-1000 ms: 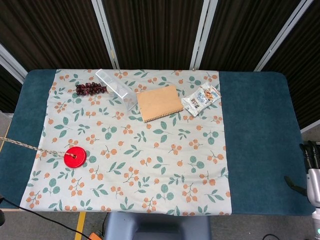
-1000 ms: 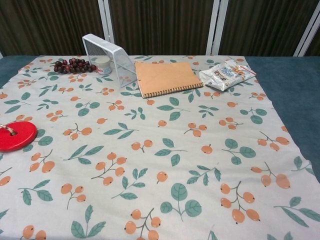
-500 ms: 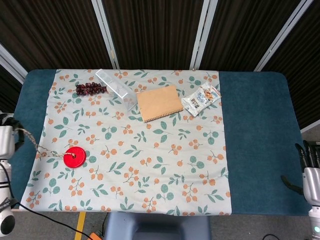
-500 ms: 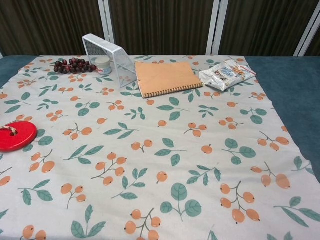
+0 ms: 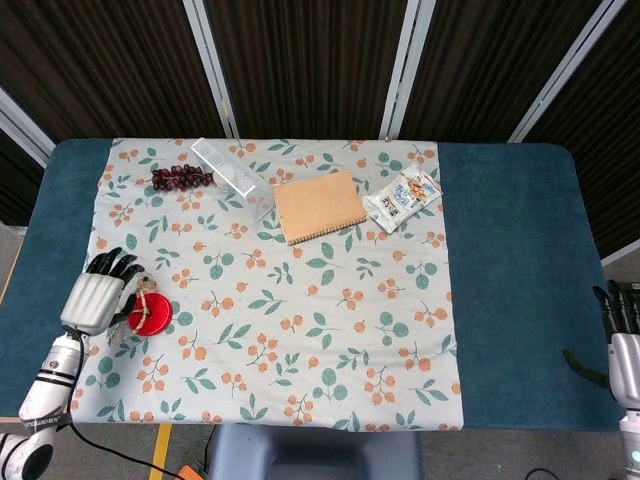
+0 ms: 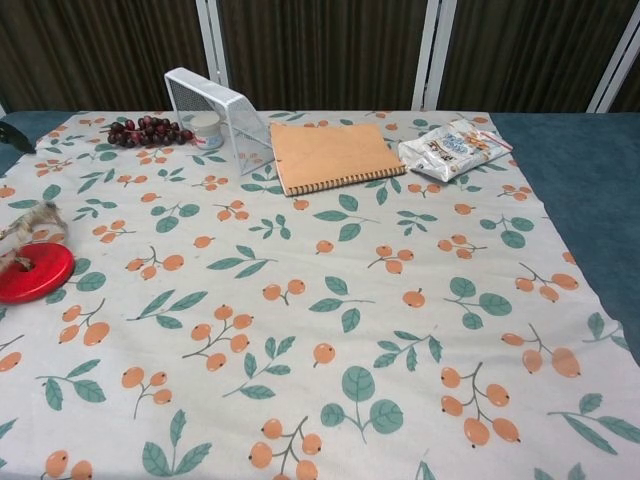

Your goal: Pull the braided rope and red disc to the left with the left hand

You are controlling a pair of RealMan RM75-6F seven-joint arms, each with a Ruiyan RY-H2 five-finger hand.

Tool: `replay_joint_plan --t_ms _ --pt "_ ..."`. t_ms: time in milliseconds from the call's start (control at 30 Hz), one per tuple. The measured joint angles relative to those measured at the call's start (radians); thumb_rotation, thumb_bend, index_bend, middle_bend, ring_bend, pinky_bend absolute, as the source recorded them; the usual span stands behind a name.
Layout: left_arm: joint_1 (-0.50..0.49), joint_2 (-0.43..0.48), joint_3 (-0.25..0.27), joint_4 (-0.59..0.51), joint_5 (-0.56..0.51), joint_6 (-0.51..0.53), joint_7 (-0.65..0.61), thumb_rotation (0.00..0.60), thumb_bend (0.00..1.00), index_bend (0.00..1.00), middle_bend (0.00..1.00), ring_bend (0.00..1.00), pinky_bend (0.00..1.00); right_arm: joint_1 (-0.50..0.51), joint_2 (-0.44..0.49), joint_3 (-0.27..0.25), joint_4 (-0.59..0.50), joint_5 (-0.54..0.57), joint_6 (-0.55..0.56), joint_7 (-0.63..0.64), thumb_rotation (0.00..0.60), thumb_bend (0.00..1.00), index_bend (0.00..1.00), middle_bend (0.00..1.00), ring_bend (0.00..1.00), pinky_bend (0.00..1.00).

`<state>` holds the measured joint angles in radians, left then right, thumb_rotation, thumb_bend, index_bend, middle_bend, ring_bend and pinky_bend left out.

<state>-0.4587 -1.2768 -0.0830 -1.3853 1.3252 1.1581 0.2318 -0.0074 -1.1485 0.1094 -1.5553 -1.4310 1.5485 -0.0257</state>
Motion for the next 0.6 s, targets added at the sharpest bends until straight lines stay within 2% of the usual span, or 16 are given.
replay_joint_plan --t_ms 133,267,400,600 --pt "0.009 0.048 -0.004 -0.058 -0.103 -0.036 0.082 0.600 0.40 0.00 0.00 0.00 0.04 -0.001 -0.001 -0.001 0.003 -0.005 0.004 0.006 0.600 0.29 0.00 0.00 0.00 0.00" --pt "0.046 0.077 -0.010 -0.094 -0.122 0.007 0.066 0.600 0.52 0.00 0.00 0.00 0.04 -0.007 0.002 -0.005 0.004 -0.015 0.017 0.021 0.600 0.29 0.00 0.00 0.00 0.00" --pt "0.113 0.084 -0.006 -0.102 -0.088 0.122 -0.029 0.600 0.53 0.00 0.00 0.00 0.04 -0.022 0.004 -0.015 0.015 -0.029 0.037 0.044 0.600 0.29 0.00 0.00 0.00 0.00" --pt "0.250 0.074 0.038 -0.084 0.029 0.327 -0.133 0.600 0.53 0.00 0.00 0.00 0.04 -0.031 -0.009 -0.021 0.044 -0.025 0.038 0.064 0.600 0.29 0.00 0.00 0.00 0.00"
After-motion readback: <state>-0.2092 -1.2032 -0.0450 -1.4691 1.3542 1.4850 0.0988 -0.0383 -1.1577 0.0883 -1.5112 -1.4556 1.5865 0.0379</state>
